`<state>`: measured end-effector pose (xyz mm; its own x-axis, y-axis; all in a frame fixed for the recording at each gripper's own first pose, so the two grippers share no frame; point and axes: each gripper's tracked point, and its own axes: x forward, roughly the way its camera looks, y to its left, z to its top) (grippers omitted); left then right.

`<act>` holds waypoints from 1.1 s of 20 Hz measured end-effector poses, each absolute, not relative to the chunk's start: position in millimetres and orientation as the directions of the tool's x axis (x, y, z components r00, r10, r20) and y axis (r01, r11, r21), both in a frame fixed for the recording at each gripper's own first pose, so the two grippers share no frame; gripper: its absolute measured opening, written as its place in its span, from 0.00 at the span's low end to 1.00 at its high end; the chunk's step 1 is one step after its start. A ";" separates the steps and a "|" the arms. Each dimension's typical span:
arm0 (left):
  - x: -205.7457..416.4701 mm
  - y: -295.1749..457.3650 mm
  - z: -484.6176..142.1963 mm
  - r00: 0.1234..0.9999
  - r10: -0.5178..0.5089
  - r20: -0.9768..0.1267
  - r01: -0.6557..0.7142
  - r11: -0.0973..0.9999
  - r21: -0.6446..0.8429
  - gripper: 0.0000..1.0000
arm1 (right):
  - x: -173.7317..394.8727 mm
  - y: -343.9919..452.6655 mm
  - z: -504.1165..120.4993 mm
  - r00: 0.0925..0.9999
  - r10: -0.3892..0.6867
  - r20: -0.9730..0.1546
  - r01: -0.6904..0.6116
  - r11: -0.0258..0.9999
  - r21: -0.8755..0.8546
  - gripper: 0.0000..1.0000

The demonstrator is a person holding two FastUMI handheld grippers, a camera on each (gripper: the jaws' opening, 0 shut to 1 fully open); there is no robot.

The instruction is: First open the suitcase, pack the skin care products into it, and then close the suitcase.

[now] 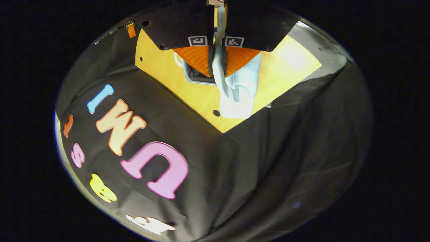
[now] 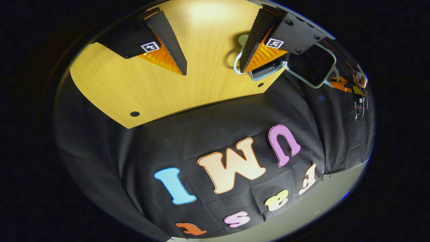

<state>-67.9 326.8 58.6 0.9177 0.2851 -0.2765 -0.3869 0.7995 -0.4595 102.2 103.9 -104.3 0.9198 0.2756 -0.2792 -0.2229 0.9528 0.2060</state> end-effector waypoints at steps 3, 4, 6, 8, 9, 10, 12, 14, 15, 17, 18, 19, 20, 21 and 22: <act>-24.4 261.6 68.0 0.950 0.169 -0.261 -0.272 0.861 -0.430 0.05 | 100.4 86.5 -95.8 0.924 0.270 -0.270 -0.224 0.956 0.188 0.98; -12.5 240.1 65.6 0.955 0.128 -0.269 -0.236 0.876 -0.422 0.05 | 101.2 79.8 -93.7 0.927 0.264 -0.266 -0.222 0.958 0.180 0.98; 15.0 202.6 58.4 0.956 0.058 -0.287 -0.174 0.900 -0.399 0.05 | 101.5 69.0 -90.8 0.930 0.255 -0.265 -0.217 0.962 0.166 0.98; 41.1 174.5 42.7 0.947 0.013 -0.321 -0.140 0.916 -0.375 0.05 | 102.4 60.1 -87.9 0.932 0.251 -0.261 -0.215 0.964 0.159 0.98; 52.0 164.6 35.3 0.941 0.003 -0.337 -0.134 0.921 -0.365 0.05 | 103.2 56.2 -87.3 0.932 0.251 -0.262 -0.215 0.964 0.159 0.98; 63.9 155.1 28.5 0.935 -0.006 -0.354 -0.128 0.926 -0.356 0.05 | 104.4 52.9 -89.0 0.931 0.249 -0.266 -0.213 0.964 0.158 0.98; 83.2 140.7 12.4 0.922 -0.022 -0.386 -0.122 0.931 -0.345 0.05 | 107.8 48.2 -89.9 0.931 0.248 -0.269 -0.213 0.965 0.153 0.98; 98.7 128.2 -1.7 0.907 -0.033 -0.420 -0.122 0.933 -0.337 0.05 | 110.3 44.9 -93.0 0.929 0.250 -0.274 -0.214 0.965 0.154 0.98; 104.0 123.9 -9.5 0.899 -0.031 -0.436 -0.129 0.934 -0.333 0.06 | 111.8 44.0 -93.2 0.927 0.252 -0.277 -0.214 0.964 0.160 0.98; 118.5 120.1 -23.2 0.887 -0.018 -0.462 -0.143 0.939 -0.312 0.06 | 115.8 43.2 -93.5 0.926 0.258 -0.275 -0.216 0.961 0.173 0.98; 127.0 117.2 -32.7 0.879 -0.009 -0.477 -0.152 0.943 -0.297 0.02 | 118.0 43.3 -93.1 0.926 0.260 -0.273 -0.218 0.960 0.176 0.98; 133.2 112.5 -43.6 0.867 -0.004 -0.498 -0.158 0.946 -0.284 0.05 | 120.0 42.8 -91.8 0.926 0.262 -0.270 -0.220 0.959 0.177 0.98; 139.2 107.6 -54.7 0.854 -0.002 -0.521 -0.162 0.950 -0.269 0.05 | 120.9 41.2 -91.2 0.927 0.262 -0.268 -0.220 0.959 0.179 0.98; 142.8 103.6 -66.2 0.839 0.004 -0.544 -0.167 0.953 -0.251 0.06 | 122.0 41.2 -91.1 0.926 0.265 -0.268 -0.221 0.958 0.182 0.98; 148.9 101.9 -77.5 0.825 0.011 -0.565 -0.171 0.958 -0.231 0.05 | 122.9 40.5 -91.0 0.926 0.266 -0.269 -0.222 0.957 0.185 0.98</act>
<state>148.9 101.9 -77.5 0.8250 0.0110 -0.5650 -0.1711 0.9577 -0.2313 122.9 40.5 -91.0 0.9255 0.2663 -0.2693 -0.2217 0.9575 0.1847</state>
